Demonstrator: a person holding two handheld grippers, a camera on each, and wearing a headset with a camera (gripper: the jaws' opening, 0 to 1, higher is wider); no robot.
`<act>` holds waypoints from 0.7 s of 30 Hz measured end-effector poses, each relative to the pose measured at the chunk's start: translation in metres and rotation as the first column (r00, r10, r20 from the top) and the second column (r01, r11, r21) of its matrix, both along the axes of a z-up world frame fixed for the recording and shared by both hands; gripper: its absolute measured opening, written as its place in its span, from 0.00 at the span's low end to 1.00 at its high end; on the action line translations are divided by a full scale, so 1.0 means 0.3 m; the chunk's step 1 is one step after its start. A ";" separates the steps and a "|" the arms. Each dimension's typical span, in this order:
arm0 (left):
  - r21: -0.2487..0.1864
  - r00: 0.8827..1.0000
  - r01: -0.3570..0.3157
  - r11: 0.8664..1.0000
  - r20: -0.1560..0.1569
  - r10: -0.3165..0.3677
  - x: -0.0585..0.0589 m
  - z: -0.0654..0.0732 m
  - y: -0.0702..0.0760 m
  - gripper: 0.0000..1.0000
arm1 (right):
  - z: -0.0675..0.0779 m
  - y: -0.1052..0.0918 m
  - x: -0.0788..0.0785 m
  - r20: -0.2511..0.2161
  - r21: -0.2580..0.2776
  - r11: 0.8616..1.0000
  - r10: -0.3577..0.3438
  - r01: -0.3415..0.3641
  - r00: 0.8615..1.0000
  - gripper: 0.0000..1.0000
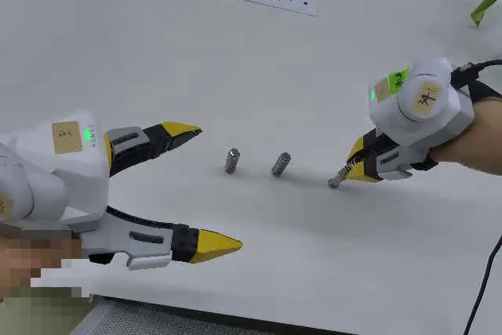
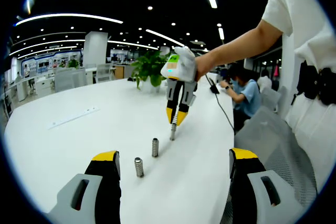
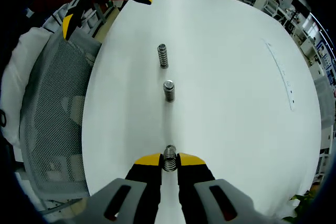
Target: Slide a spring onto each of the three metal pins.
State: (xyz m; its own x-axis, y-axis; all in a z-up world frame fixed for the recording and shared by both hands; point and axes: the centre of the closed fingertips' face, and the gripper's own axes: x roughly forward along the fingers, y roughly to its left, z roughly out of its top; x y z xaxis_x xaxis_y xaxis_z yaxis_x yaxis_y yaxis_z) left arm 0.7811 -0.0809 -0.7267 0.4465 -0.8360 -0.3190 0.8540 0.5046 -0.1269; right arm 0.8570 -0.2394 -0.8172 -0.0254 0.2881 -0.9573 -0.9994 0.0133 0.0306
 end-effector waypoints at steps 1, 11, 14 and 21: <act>0.000 1.000 -0.001 1.000 0.000 0.001 0.000 0.000 0.000 0.87 | -0.002 0.001 0.000 0.002 0.001 1.000 0.001 -0.001 1.000 0.12; -0.003 1.000 -0.002 1.000 -0.001 0.002 0.001 0.004 -0.001 0.87 | -0.049 0.008 -0.002 0.001 -0.008 1.000 0.000 0.000 1.000 0.12; -0.002 1.000 -0.003 1.000 -0.001 0.003 0.002 0.003 0.001 0.87 | -0.059 0.008 0.000 0.002 -0.014 1.000 0.003 -0.003 1.000 0.12; 0.000 1.000 -0.006 1.000 -0.001 0.006 0.000 0.006 0.003 0.87 | -0.077 0.009 0.002 -0.002 -0.016 1.000 -0.004 0.004 1.000 0.12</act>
State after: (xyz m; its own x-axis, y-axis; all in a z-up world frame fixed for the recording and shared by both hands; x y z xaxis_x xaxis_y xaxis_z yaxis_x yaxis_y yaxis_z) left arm 0.7812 -0.0800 -0.7249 0.4508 -0.8334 -0.3198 0.8511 0.5093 -0.1276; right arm 0.8575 -0.2366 -0.8404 -0.0262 0.2732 -0.9616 -0.9993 0.0181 0.0324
